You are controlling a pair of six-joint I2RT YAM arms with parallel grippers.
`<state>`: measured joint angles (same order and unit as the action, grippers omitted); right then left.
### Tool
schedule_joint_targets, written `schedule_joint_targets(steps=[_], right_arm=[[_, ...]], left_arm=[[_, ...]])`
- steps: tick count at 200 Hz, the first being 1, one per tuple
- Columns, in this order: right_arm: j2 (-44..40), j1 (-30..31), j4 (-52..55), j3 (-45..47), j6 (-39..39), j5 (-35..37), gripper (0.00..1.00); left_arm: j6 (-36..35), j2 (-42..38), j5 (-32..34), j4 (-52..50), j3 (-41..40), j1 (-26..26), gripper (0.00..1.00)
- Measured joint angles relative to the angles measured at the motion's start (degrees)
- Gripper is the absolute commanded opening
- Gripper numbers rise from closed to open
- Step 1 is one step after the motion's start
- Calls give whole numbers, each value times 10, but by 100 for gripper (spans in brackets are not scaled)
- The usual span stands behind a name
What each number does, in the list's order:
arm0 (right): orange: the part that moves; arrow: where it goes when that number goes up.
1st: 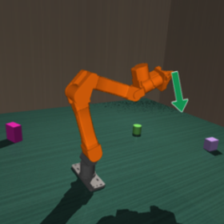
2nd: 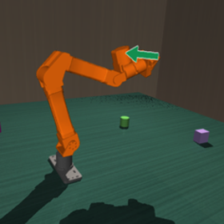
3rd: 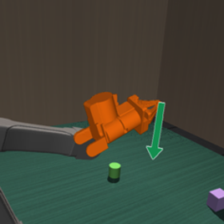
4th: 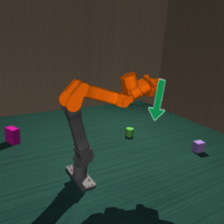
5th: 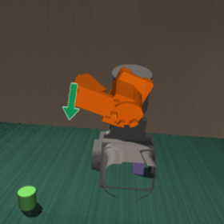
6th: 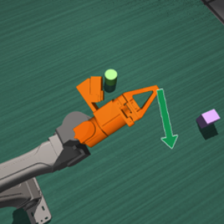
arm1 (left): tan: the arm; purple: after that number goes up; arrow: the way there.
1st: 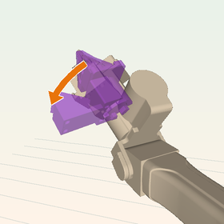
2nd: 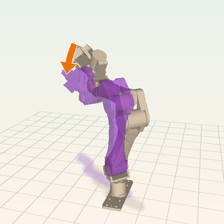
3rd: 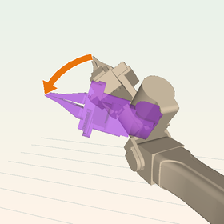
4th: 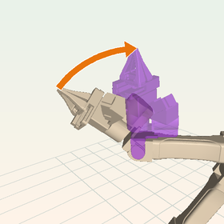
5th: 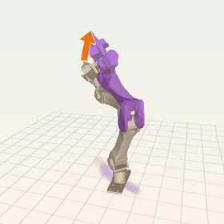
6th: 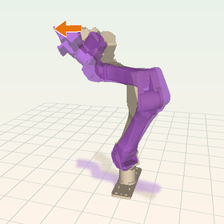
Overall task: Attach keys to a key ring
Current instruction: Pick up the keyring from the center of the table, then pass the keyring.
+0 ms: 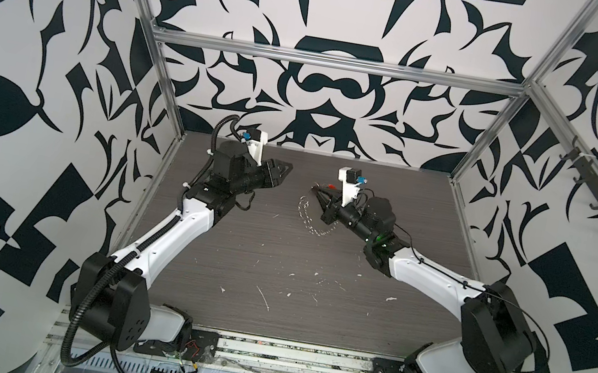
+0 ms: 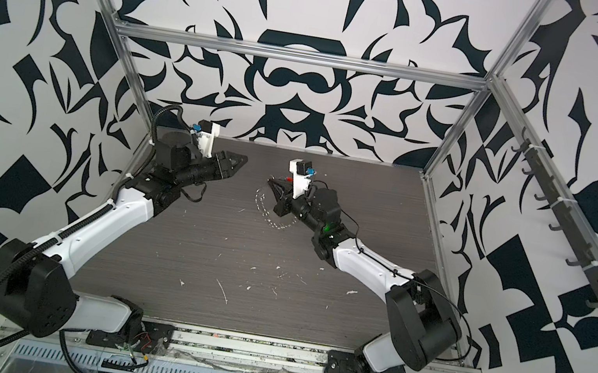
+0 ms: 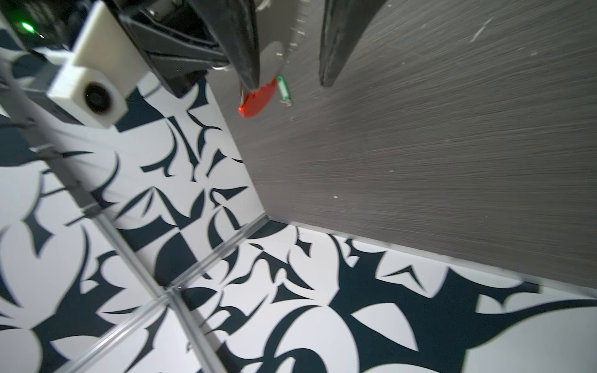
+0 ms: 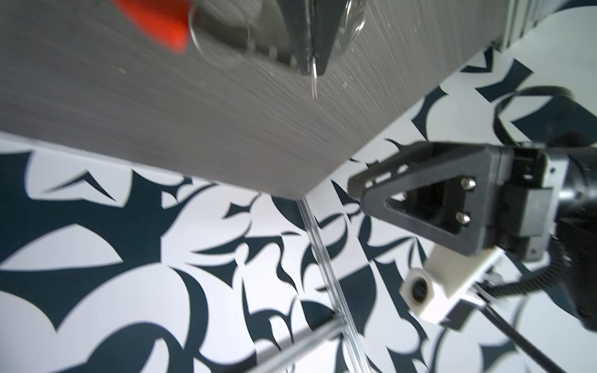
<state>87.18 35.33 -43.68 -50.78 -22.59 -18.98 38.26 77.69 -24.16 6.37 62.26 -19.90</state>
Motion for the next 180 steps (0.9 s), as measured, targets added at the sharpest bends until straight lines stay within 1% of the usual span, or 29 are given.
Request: schedule_joint_targets(steps=[36,66,97,120,145,180], right_arm=[[11,-11,-64,-5,-58,-36,0],[14,-23,-104,-24,-99,-73,0],[25,-26,-125,-35,-118,-90,0],[42,-27,-142,-40,-133,-96,0],[70,-27,-158,-49,-153,-100,0],[94,-28,-175,-54,-176,-104,0]], left_arm=[[22,-2,-50,37,-21,0,36],[23,-5,-83,49,-23,4,35],[22,-6,-110,50,-22,10,33],[44,-3,-133,79,-24,10,33],[71,-3,-146,129,-44,4,33],[90,-3,-148,156,-68,-12,32]])
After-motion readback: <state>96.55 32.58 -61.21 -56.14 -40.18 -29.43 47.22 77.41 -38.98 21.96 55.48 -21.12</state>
